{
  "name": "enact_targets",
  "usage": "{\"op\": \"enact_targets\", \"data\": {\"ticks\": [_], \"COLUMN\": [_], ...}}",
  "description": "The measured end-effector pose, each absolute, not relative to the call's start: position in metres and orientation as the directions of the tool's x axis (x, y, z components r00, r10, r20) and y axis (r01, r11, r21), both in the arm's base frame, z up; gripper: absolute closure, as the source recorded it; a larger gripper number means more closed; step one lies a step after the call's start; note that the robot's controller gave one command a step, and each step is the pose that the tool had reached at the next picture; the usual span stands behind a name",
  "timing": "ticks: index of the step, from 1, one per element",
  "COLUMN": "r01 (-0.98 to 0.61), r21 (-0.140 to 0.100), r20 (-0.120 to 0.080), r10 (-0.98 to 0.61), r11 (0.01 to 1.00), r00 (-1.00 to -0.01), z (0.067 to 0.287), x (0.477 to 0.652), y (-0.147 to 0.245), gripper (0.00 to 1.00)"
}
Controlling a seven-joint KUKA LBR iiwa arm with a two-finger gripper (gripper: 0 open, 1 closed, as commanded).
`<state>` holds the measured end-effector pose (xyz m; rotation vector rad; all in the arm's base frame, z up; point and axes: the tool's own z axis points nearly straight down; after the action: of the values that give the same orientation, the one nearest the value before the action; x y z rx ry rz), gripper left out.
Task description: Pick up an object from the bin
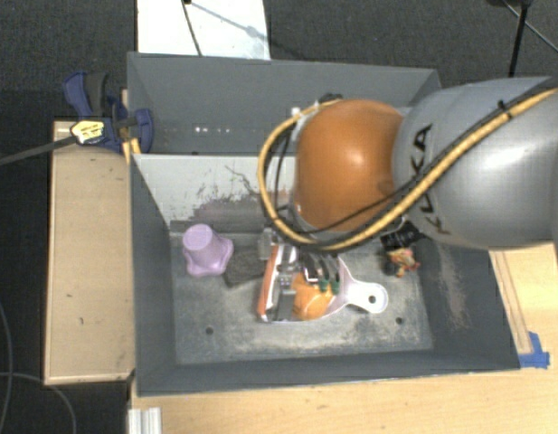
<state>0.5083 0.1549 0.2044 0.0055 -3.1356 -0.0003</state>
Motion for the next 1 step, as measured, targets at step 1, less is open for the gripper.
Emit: {"op": "enact_targets", "data": {"ticks": [1], "r01": [0.001], "r21": [0.002], "r20": [-0.002], "r10": [0.001], "r11": [1.000], "r00": [-1.000], "z": [0.2087], "x": [0.5101], "y": [0.1540], "gripper": [0.00]}}
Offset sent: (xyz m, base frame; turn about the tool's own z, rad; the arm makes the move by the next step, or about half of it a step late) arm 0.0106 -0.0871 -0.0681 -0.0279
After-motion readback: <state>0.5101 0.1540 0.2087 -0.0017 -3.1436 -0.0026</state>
